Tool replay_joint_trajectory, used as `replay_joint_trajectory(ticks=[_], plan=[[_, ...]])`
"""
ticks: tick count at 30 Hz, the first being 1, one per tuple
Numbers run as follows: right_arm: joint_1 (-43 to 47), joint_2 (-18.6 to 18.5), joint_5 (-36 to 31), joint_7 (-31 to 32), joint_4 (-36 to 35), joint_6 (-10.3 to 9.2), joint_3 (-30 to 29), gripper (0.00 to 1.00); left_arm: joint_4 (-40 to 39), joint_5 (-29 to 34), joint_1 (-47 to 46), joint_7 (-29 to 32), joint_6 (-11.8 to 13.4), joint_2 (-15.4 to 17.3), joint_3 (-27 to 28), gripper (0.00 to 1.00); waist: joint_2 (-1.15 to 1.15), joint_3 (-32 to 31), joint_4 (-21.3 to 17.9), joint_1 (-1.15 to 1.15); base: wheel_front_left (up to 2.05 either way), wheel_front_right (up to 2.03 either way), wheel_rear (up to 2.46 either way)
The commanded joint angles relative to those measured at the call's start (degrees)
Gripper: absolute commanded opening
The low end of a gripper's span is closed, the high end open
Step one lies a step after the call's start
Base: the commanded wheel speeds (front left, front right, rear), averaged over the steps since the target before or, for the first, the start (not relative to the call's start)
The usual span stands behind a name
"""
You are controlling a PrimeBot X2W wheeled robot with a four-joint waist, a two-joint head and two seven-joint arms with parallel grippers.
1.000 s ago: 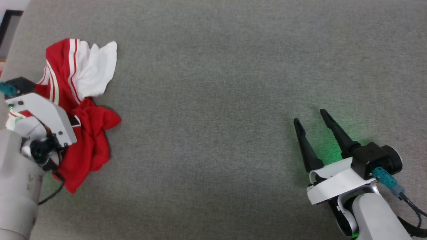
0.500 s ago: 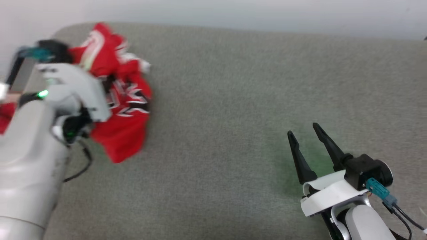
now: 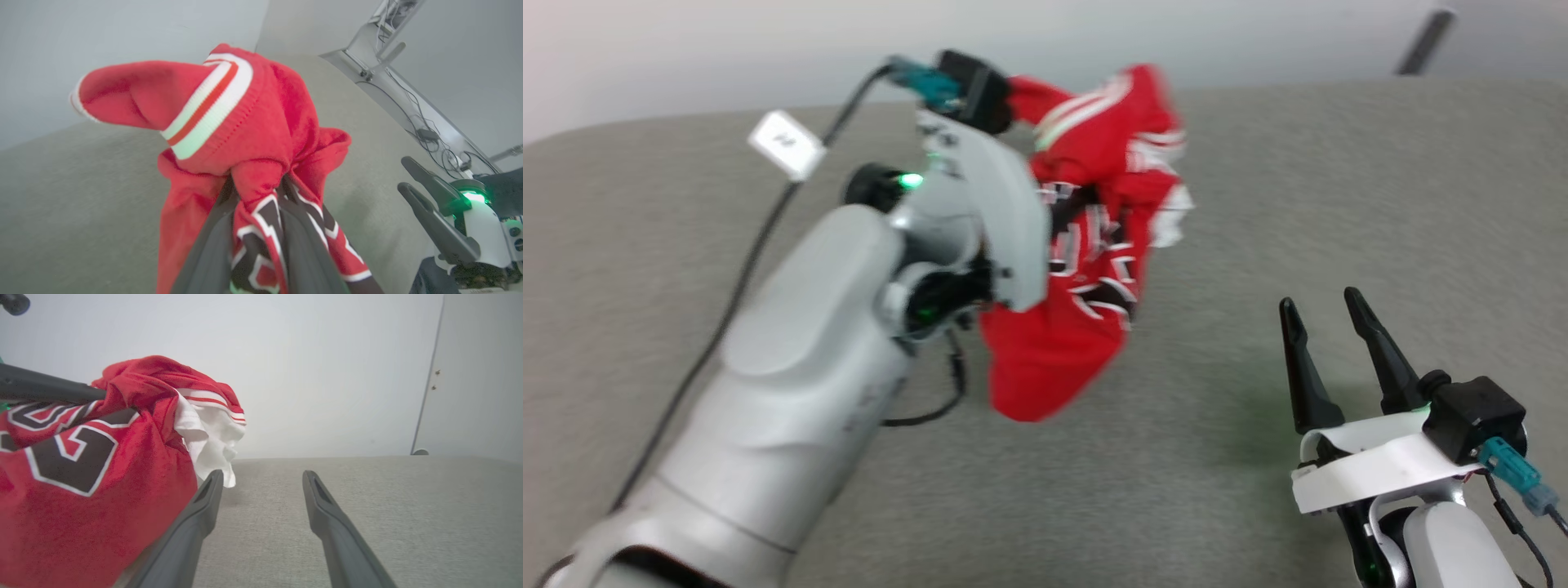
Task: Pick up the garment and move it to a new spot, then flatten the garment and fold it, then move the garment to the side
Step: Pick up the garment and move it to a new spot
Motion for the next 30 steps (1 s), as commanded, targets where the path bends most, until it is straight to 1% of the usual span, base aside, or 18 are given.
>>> replay_joint_trajectory(ticks=[1, 3, 4, 9, 11, 13, 19, 24, 27, 28, 29, 30], plan=[[0.0, 0.3, 0.3, -0.3, -0.2, -0.02, -0.3, 1.0, 0.6, -0.2, -0.6, 0.3, 0.0, -0.4, -0.3, 0.0, 0.0, 3.4, -6.3, 0.0, 0.0, 0.0, 0.0], [-0.6, 0.3, 0.7, -0.3, -0.4, -0.02, -0.8, 1.0, 1.5, -0.6, -1.1, 1.0, 0.0, -2.4, -1.9, 0.0, 0.0, 4.6, -8.4, 0.0, 0.0, 0.0, 0.0], [-0.9, 0.4, 1.4, -0.3, -0.7, -0.02, -0.8, 1.0, 2.3, -0.6, -1.5, 1.2, 0.0, -2.8, -2.6, 0.0, 0.0, 5.3, -9.5, 0.0, 0.0, 0.0, 0.0], [-1.7, 0.4, 4.0, -0.3, -1.4, -0.02, -1.1, 1.0, 8.8, 0.6, -1.9, 1.7, 0.0, -3.2, -6.9, 0.0, 0.0, 8.1, -13.6, 0.0, 0.0, 0.0, 0.0], [-2.2, 0.4, 5.0, -0.3, -1.8, -0.02, -0.9, 1.0, 11.4, 1.6, -2.6, 1.7, 0.0, -2.6, -8.8, 0.0, 0.0, 9.0, -14.9, 0.0, 0.0, 0.0, 0.0], [-2.3, 0.4, 6.1, -0.3, -2.0, -0.02, -0.7, 1.0, 14.0, 1.4, -2.7, 1.5, 0.0, -2.2, -10.1, 0.0, 0.0, 9.9, -16.0, 0.0, 0.0, 0.0, 0.0], [-2.7, 0.4, 7.5, -0.3, -2.4, -0.02, -0.1, 1.0, 20.8, 3.8, -2.6, 3.2, 0.1, -0.4, -17.2, 0.0, 0.0, 11.4, -17.3, 0.0, 0.0, 0.0, 0.0], [-3.3, 0.4, 8.0, -0.3, -2.3, -0.02, 0.4, 1.0, 24.1, 1.8, -1.6, 5.1, 0.4, 0.5, -20.9, 0.0, 0.0, 12.1, -17.4, 0.0, 0.0, 0.0, 0.0], [-3.7, 0.4, 7.8, -0.3, -2.3, -0.02, 0.9, 1.0, 25.0, 1.1, -1.4, 4.9, 0.5, 1.4, -23.0, 0.0, 0.0, 12.5, -17.1, 0.0, 0.0, 0.0, 0.0], [-3.8, 0.4, 7.7, -0.3, -2.3, -0.02, 0.9, 1.0, 25.1, 0.7, -1.4, 4.6, 0.5, 1.6, -23.6, 0.07, 0.0, 12.5, -16.9, 0.0, 0.0, 0.0, 0.0], [-3.8, 0.4, 7.5, -0.3, -2.3, -0.02, 0.9, 1.0, 25.4, 0.3, -1.4, 4.4, 0.5, 1.8, -23.9, 0.18, 0.0, 12.4, -16.7, 0.0, 0.0, 0.0, 0.0], [-3.9, 0.4, 7.3, -0.3, -2.3, -0.02, 0.8, 1.0, 25.5, -0.2, -1.6, 4.2, 0.5, 1.8, -24.4, 0.44, 0.0, 12.4, -16.3, 0.0, 0.0, 0.0, 0.0]])
